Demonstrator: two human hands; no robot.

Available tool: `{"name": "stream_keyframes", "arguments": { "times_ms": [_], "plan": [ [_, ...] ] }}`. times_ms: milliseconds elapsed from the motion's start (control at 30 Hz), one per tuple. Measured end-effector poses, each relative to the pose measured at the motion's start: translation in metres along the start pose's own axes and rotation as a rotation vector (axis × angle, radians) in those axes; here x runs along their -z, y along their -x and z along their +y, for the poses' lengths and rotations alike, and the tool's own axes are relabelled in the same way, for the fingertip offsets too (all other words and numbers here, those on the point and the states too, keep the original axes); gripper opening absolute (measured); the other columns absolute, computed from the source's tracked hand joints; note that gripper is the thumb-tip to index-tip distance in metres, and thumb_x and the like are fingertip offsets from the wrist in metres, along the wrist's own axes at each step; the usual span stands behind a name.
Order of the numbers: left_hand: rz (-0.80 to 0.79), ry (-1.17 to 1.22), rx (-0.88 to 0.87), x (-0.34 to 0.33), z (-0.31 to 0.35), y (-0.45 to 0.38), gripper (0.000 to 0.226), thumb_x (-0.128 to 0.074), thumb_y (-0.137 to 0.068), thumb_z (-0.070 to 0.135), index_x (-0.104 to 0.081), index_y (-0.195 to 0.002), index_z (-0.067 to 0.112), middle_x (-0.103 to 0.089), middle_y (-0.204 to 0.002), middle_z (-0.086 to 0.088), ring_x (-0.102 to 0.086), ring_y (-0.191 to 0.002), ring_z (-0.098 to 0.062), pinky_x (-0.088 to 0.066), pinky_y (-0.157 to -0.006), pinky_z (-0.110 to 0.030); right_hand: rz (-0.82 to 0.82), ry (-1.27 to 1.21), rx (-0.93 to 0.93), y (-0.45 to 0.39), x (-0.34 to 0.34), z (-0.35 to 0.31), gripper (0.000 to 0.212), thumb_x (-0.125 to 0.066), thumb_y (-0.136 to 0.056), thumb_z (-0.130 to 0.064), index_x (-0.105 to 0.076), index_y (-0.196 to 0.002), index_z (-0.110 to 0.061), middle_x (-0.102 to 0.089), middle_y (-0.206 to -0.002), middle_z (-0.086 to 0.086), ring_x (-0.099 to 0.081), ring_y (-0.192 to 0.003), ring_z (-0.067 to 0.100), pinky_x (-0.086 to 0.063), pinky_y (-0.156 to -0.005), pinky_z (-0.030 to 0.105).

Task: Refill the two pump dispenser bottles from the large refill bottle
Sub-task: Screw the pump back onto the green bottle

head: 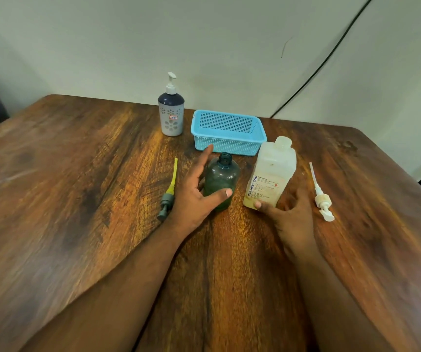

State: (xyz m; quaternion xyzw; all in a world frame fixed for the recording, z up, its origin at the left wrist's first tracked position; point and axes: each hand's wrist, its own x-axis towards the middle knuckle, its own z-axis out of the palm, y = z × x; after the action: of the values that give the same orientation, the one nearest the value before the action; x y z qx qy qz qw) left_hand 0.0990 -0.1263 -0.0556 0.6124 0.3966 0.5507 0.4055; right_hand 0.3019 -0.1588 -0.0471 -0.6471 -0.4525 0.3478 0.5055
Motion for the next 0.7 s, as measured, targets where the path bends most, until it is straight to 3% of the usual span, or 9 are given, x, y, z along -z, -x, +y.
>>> {"name": "stream_keyframes", "arguments": {
  "times_ms": [100, 167, 267, 367, 467, 600, 700],
  "plan": [
    [0.017, -0.048, 0.003, 0.004, 0.006, 0.0, 0.101, -0.084, -0.072, 0.029, -0.022, -0.146, 0.057, -0.032, -0.159, 0.009, -0.032, -0.146, -0.009, -0.036, -0.116, -0.046, 0.158, 0.054, -0.052, 0.038, -0.009, -0.002, 0.108, -0.088, -0.061, -0.033, -0.019, -0.142, -0.051, -0.031, -0.153, -0.006, -0.034, -0.138, 0.02, -0.042, -0.105, 0.052],
    [0.074, -0.053, 0.018, 0.01, 0.015, -0.001, 0.094, -0.081, -0.073, 0.036, -0.025, -0.145, 0.058, -0.026, -0.162, 0.011, -0.026, -0.148, -0.011, -0.037, -0.115, -0.043, 0.174, 0.168, 0.07, 0.065, -0.021, -0.007, 0.097, -0.085, -0.067, -0.029, -0.026, -0.142, -0.046, -0.039, -0.144, -0.005, -0.042, -0.129, 0.015, -0.048, -0.099, 0.044],
    [0.205, 0.047, 0.062, 0.026, 0.031, -0.003, 0.068, -0.072, -0.087, 0.021, -0.041, -0.146, 0.038, -0.038, -0.156, 0.009, -0.037, -0.14, -0.006, -0.045, -0.103, -0.02, -0.023, 0.275, 0.362, 0.083, -0.041, -0.015, 0.071, -0.078, -0.077, -0.023, -0.044, -0.139, -0.03, -0.05, -0.125, -0.005, -0.049, -0.113, 0.006, -0.049, -0.097, 0.033],
    [0.332, 0.116, 0.065, 0.054, 0.033, -0.001, 0.053, -0.067, -0.091, 0.01, -0.052, -0.141, 0.02, -0.056, -0.142, 0.003, -0.053, -0.129, -0.004, -0.046, -0.107, -0.028, -0.335, 0.431, 0.517, 0.076, -0.068, -0.021, 0.053, -0.07, -0.085, -0.026, -0.052, -0.135, -0.026, -0.049, -0.127, -0.006, -0.046, -0.115, 0.004, -0.044, -0.102, 0.028],
    [0.417, 0.117, 0.106, 0.084, 0.023, 0.002, 0.045, -0.066, -0.091, 0.006, -0.059, -0.135, 0.013, -0.064, -0.133, -0.002, -0.06, -0.122, -0.008, -0.051, -0.102, -0.028, -0.502, 0.6, 0.602, 0.065, -0.098, -0.024, 0.052, -0.062, -0.09, -0.036, -0.048, -0.139, -0.027, -0.038, -0.142, -0.001, -0.038, -0.129, 0.012, -0.035, -0.11, 0.029],
    [0.488, 0.219, 0.189, 0.111, 0.006, 0.007, 0.029, -0.063, -0.094, 0.01, -0.067, -0.122, 0.017, -0.07, -0.118, 0.001, -0.064, -0.11, -0.016, -0.052, -0.089, -0.029, -0.548, 0.689, 0.635, 0.054, -0.131, -0.031, 0.063, -0.057, -0.088, -0.053, -0.041, -0.143, -0.027, -0.033, -0.145, 0.002, -0.038, -0.131, 0.021, -0.037, -0.11, 0.038],
    [0.491, 0.237, 0.208, 0.114, 0.001, 0.006, 0.024, -0.061, -0.095, 0.012, -0.069, -0.116, 0.019, -0.069, -0.121, -0.003, -0.064, -0.109, -0.017, -0.053, -0.086, -0.031, -0.492, 0.777, 0.643, 0.048, -0.151, -0.033, 0.067, -0.057, -0.084, -0.059, -0.043, -0.141, -0.025, -0.038, -0.137, 0.006, -0.043, -0.126, 0.025, -0.041, -0.105, 0.041]
  ]
}}
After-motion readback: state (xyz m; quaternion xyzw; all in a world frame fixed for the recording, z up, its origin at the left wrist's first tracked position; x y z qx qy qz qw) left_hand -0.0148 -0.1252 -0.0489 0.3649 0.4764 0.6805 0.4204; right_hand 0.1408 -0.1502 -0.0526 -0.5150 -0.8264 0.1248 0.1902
